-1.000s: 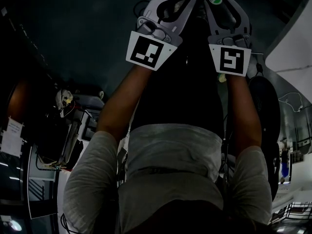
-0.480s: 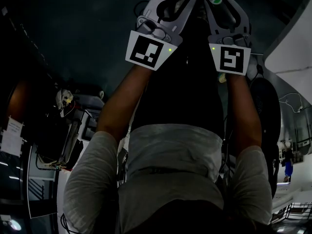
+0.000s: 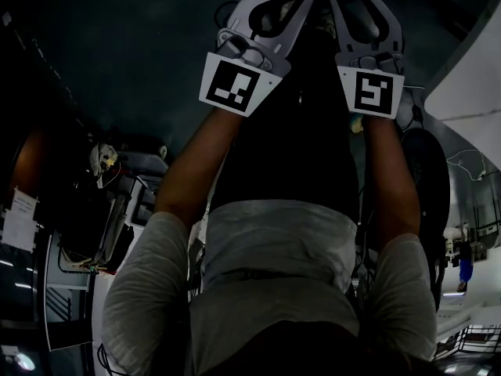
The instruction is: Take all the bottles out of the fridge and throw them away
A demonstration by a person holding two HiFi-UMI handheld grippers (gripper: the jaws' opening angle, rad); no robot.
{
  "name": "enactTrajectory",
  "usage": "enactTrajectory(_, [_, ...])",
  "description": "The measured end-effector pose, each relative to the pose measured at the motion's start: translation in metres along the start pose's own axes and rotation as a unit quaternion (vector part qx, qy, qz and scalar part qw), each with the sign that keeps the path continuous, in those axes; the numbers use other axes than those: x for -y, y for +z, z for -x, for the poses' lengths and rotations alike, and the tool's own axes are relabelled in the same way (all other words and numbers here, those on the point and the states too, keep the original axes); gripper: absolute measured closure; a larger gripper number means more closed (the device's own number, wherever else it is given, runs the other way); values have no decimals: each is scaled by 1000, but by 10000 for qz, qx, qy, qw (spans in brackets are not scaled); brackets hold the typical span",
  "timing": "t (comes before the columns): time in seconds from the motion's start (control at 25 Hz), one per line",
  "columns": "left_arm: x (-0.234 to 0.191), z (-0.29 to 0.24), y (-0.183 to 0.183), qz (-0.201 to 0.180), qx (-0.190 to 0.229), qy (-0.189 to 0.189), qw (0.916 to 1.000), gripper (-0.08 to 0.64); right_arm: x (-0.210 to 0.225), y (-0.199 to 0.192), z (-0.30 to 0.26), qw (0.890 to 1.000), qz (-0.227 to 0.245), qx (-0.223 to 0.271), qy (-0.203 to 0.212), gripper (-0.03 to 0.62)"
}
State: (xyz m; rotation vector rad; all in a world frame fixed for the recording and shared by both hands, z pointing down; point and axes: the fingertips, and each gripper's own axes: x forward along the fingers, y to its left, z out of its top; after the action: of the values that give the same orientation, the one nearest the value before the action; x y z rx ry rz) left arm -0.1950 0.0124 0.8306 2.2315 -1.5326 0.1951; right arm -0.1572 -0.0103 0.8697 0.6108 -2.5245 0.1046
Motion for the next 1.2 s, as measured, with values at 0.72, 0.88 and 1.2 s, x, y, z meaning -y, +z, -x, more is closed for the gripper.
enactTrajectory(0.72, [13,22,84,55,325,53,9994,552,3,108,48,9956,-738,584,-36,506])
enactTrajectory(0.88, [26,31,125,44,450,17,9990,552,15,145,69,9945,-746,732,-83,528])
enactTrajectory(1.2, [56,50,201,-100,584,-251,9979,552,34,216,114,9934,-595,962,-197,554])
